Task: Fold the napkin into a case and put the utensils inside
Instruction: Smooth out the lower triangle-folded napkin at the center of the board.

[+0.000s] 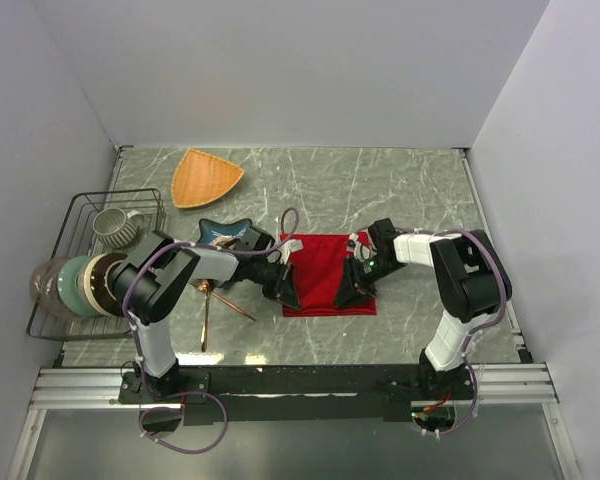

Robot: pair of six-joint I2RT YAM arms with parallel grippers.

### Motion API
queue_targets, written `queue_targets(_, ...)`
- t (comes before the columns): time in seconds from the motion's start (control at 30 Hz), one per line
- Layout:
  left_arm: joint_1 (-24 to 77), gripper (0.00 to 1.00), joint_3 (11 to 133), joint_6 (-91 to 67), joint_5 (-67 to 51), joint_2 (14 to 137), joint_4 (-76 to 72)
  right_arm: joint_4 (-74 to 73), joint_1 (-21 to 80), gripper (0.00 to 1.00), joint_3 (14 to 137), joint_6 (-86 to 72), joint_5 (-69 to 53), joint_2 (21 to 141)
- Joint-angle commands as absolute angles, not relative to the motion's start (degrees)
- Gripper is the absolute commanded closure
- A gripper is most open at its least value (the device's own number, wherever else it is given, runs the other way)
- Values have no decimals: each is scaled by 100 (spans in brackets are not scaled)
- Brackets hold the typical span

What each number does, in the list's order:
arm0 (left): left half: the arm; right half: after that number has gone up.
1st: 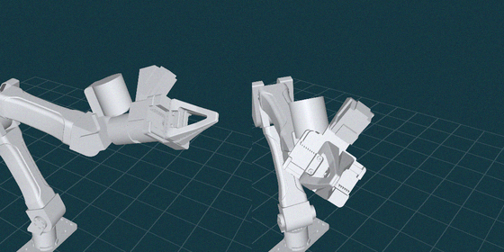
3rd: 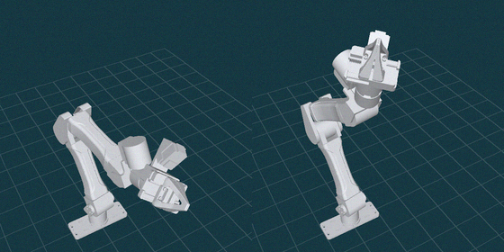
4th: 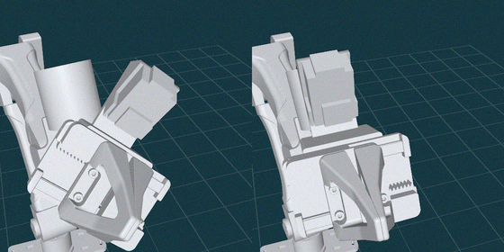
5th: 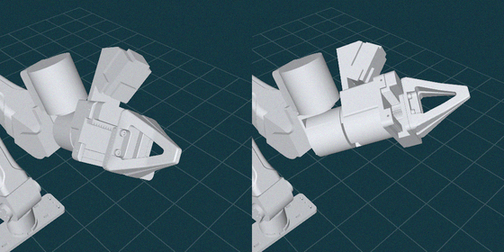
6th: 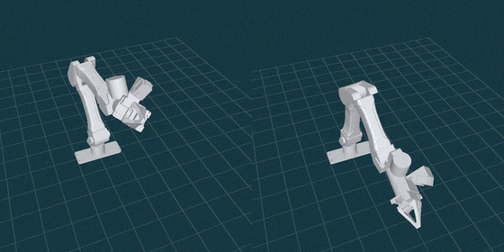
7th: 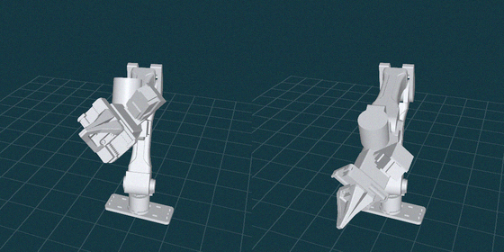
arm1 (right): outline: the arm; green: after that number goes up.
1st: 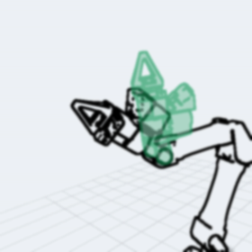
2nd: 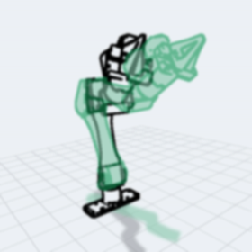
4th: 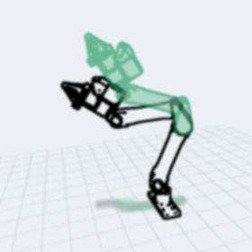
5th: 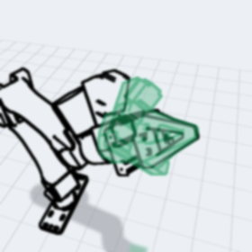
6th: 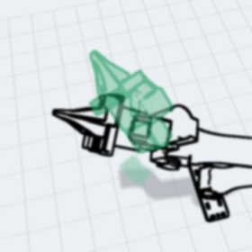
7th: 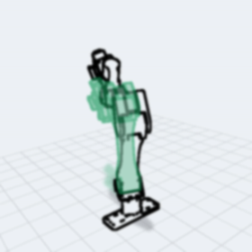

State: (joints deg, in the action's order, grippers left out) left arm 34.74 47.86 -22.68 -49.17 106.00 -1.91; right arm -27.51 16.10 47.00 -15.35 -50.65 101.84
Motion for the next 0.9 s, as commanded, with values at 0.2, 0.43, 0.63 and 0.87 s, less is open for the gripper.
queue_targets(0.2, 3463, 75, 5010, -976, -5300, 9010, 394, -4051, 898, 49, 5966, -327, -4897, 8983)
queue_targets(0.43, 2928, 71, 5308, -1064, -4720, 8727, 702, -3965, 44, 46, 6881, -105, -4272, 9605)
queue_targets(0.63, 2769, 65, 5800, -660, -4535, 8885, 948, -3657, -272, 44, 7628, -220, -4131, 10431)
queue_targets(0.87, 2505, 64, 6064, -563, -4500, 9193, 1116, -3393, -334, 44, 8130, -290, -4227, 11109)
